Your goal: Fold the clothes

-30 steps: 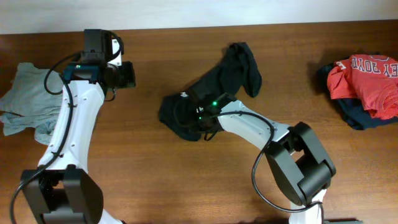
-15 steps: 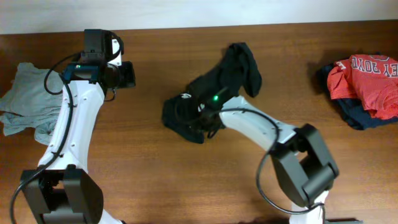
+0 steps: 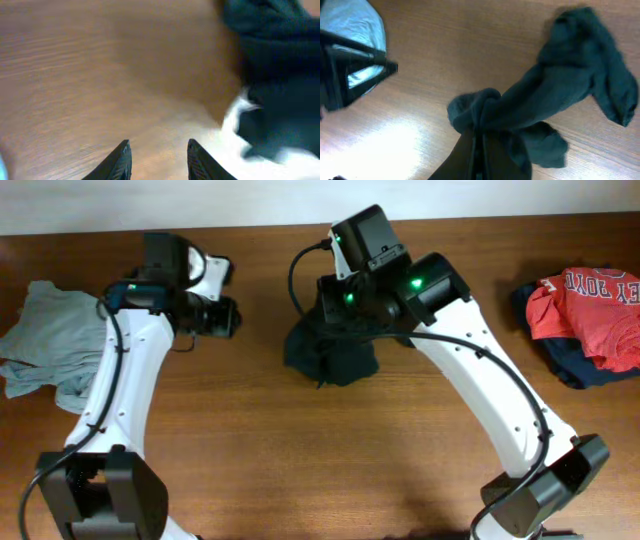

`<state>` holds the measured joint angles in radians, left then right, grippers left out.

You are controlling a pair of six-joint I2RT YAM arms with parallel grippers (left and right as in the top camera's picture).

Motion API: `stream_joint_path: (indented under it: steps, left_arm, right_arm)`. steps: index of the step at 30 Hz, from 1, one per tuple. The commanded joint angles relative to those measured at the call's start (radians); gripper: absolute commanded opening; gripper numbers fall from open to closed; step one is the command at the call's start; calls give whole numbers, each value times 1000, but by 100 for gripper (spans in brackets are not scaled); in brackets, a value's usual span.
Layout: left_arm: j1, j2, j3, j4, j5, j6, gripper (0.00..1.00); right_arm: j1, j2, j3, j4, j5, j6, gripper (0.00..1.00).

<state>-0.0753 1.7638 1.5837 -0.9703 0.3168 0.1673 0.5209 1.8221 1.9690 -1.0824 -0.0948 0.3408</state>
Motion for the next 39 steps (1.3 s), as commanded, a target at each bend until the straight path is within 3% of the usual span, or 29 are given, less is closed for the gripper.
stream_joint_path:
  steps: [1, 7, 13, 24, 34, 39]
  left_arm:
    - [-60, -19, 1, -26, 143, 222, 36]
    - [-166, -55, 1, -69, 143, 336, 36]
    - [-250, -57, 1, -61, -35, 335, 36]
    - [-254, -55, -156, 198, -176, 229, 39]
    - [-249, -45, -371, 596, -217, 93, 63]
    - [-249, -2, -407, 712, -216, 60, 72]
  right_arm:
    - [-34, 2, 18, -3, 5, -19, 4]
    - [-59, 2, 18, -3, -3, -19, 4]
    - [-72, 2, 18, -3, -37, -31, 4]
    - [-86, 2, 18, -3, -86, -49, 4]
    - [-98, 2, 18, -7, -95, -68, 4]
    - [-104, 2, 18, -7, -97, -68, 4]
